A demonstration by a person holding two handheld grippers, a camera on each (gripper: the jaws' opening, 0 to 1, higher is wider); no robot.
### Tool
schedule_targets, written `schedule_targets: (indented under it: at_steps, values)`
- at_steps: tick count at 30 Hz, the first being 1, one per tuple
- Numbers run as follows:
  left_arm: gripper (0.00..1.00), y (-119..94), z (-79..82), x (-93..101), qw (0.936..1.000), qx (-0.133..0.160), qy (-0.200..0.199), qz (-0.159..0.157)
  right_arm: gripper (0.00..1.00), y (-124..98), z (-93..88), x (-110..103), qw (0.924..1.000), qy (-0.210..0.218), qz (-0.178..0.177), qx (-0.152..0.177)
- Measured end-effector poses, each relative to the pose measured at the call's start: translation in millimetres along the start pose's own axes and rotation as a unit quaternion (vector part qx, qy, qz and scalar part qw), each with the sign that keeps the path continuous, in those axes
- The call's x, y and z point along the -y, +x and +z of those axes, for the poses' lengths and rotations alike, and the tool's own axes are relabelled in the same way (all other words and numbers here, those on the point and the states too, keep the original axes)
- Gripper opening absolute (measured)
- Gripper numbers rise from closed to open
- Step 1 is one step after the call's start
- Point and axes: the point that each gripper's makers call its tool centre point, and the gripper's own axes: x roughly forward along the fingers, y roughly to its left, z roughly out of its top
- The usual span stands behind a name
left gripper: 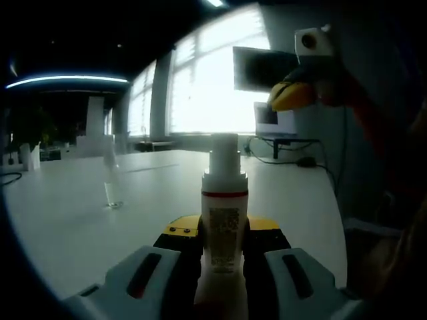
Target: Clamp pump bottle remove cover press pump head put on cover
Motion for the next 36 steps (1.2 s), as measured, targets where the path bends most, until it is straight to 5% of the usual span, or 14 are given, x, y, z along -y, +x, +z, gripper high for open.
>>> schedule_targets:
  at_steps: [22,36]
  values:
    - [0.14,-1.6,-2.5,-1.1,0.9999,-0.006,0.007,0.004,0.02,-10.5,-15.5,-0.3,0.9922,0.073,-0.049,0.088]
    - [0.15,-1.3,-4.5,3.1,0.9997,-0.011,0.023,0.000,0.03,-12.6,-34.5,0.4,0.9873,0.097,-0.065,0.108]
